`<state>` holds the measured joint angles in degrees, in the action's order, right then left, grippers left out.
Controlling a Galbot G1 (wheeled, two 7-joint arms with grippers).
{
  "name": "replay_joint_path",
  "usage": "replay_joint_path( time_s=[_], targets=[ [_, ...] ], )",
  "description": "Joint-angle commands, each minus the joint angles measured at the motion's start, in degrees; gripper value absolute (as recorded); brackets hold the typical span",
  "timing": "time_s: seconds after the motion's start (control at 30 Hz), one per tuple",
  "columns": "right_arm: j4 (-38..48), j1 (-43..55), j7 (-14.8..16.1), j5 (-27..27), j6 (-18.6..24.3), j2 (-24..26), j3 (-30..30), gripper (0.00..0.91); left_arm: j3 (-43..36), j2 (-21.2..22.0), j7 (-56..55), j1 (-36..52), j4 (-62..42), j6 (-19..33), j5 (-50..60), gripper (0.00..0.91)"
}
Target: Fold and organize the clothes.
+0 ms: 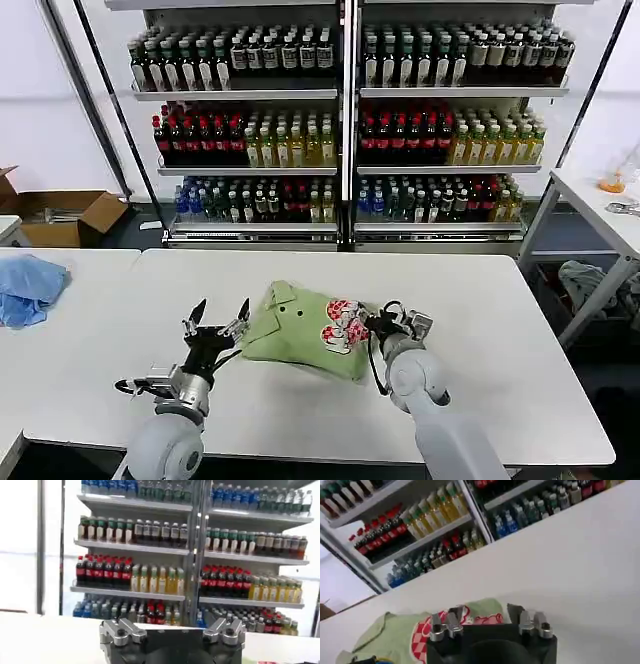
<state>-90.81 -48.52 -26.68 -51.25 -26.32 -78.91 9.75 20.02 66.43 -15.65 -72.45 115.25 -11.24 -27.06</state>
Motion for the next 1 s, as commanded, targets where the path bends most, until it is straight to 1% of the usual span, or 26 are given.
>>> replay_joint_path(
  time_s=[0.03, 0.17, 0.23, 0.33, 0.43, 0.5, 0.57, 0.63, 0.77, 0.83, 0.87, 0.9, 0.93, 0.97, 1.0],
  targets=[
    [6.8, 4.7, -0.9, -2.4, 0.2, -1.2, -1.4, 0.0, 2.3, -0.6, 0.1, -2.5, 1.2, 0.4, 0.0, 0.907],
    [8.4, 5.7, 0.1, -0.4, 0.0, -1.0, -1.7, 0.0, 2.4, -0.5, 0.2, -2.8, 1.1, 0.5, -0.1, 0.907],
    [9.3, 6.2, 1.0, 1.7, -0.3, -0.4, -2.4, 0.0, 2.6, -0.4, 0.2, -3.0, 1.1, 0.5, -0.2, 0.907],
    [10.9, 7.5, 5.4, 8.8, 1.0, 1.3, -3.1, 0.0, 2.6, -0.4, 0.2, -3.3, 1.2, 0.6, -0.2, 0.907],
    [12.7, 9.8, 9.4, 12.1, 1.7, 3.5, -3.7, 0.0, 2.5, -0.4, 0.3, -3.5, 1.2, 0.7, -0.1, 0.907],
    [14.1, 11.8, 11.5, 13.6, 2.0, 4.8, -4.1, 0.0, 2.5, -0.4, 0.3, -3.5, 1.2, 0.7, -0.1, 0.907],
    [15.7, 13.6, 12.9, 15.1, 2.5, 5.7, -4.5, 0.0, 2.5, -0.4, 0.3, -3.6, 1.2, 0.7, -0.1, 0.907],
    [18.8, 16.2, 15.1, 18.1, 3.9, 6.7, -5.1, 0.0, 2.5, -0.5, 0.3, -3.9, 1.3, 0.8, -0.1, 0.907],
    [24.7, 20.9, 19.9, 24.2, 7.6, 7.4, -6.2, 0.0, 2.1, -0.6, 0.4, -4.0, 1.5, 0.8, 0.1, 0.907],
    [28.0, 23.2, 24.2, 28.1, 8.5, 7.3, -6.8, 0.0, 1.8, -0.6, 0.5, -4.1, 1.5, 0.7, 0.4, 0.907],
    [28.5, 23.7, 24.9, 30.4, 8.4, 7.3, -7.2, 0.0, 1.6, -0.5, 0.5, -4.1, 1.5, 0.7, 0.6, 0.907],
    [28.2, 23.7, 25.3, 32.1, 8.0, 7.3, -7.3, 0.03, 1.4, -0.5, 0.5, -4.1, 1.4, 0.7, 0.8, 0.907],
    [27.2, 23.0, 25.9, 33.0, 8.0, 7.4, -7.2, 0.514, 1.3, -0.5, 0.6, -4.1, 1.3, 0.7, 1.2, 0.907],
    [25.6, 22.2, 25.9, 33.2, 8.4, 7.5, -7.0, 0.907, 1.2, -0.5, 0.6, -4.1, 1.3, 0.7, 1.6, 0.907],
    [22.9, 20.3, 24.8, 33.6, 9.2, 7.6, -6.1, 0.907, 1.2, -0.5, 0.7, -4.1, 1.1, 0.7, 2.1, 0.907]
  ],
)
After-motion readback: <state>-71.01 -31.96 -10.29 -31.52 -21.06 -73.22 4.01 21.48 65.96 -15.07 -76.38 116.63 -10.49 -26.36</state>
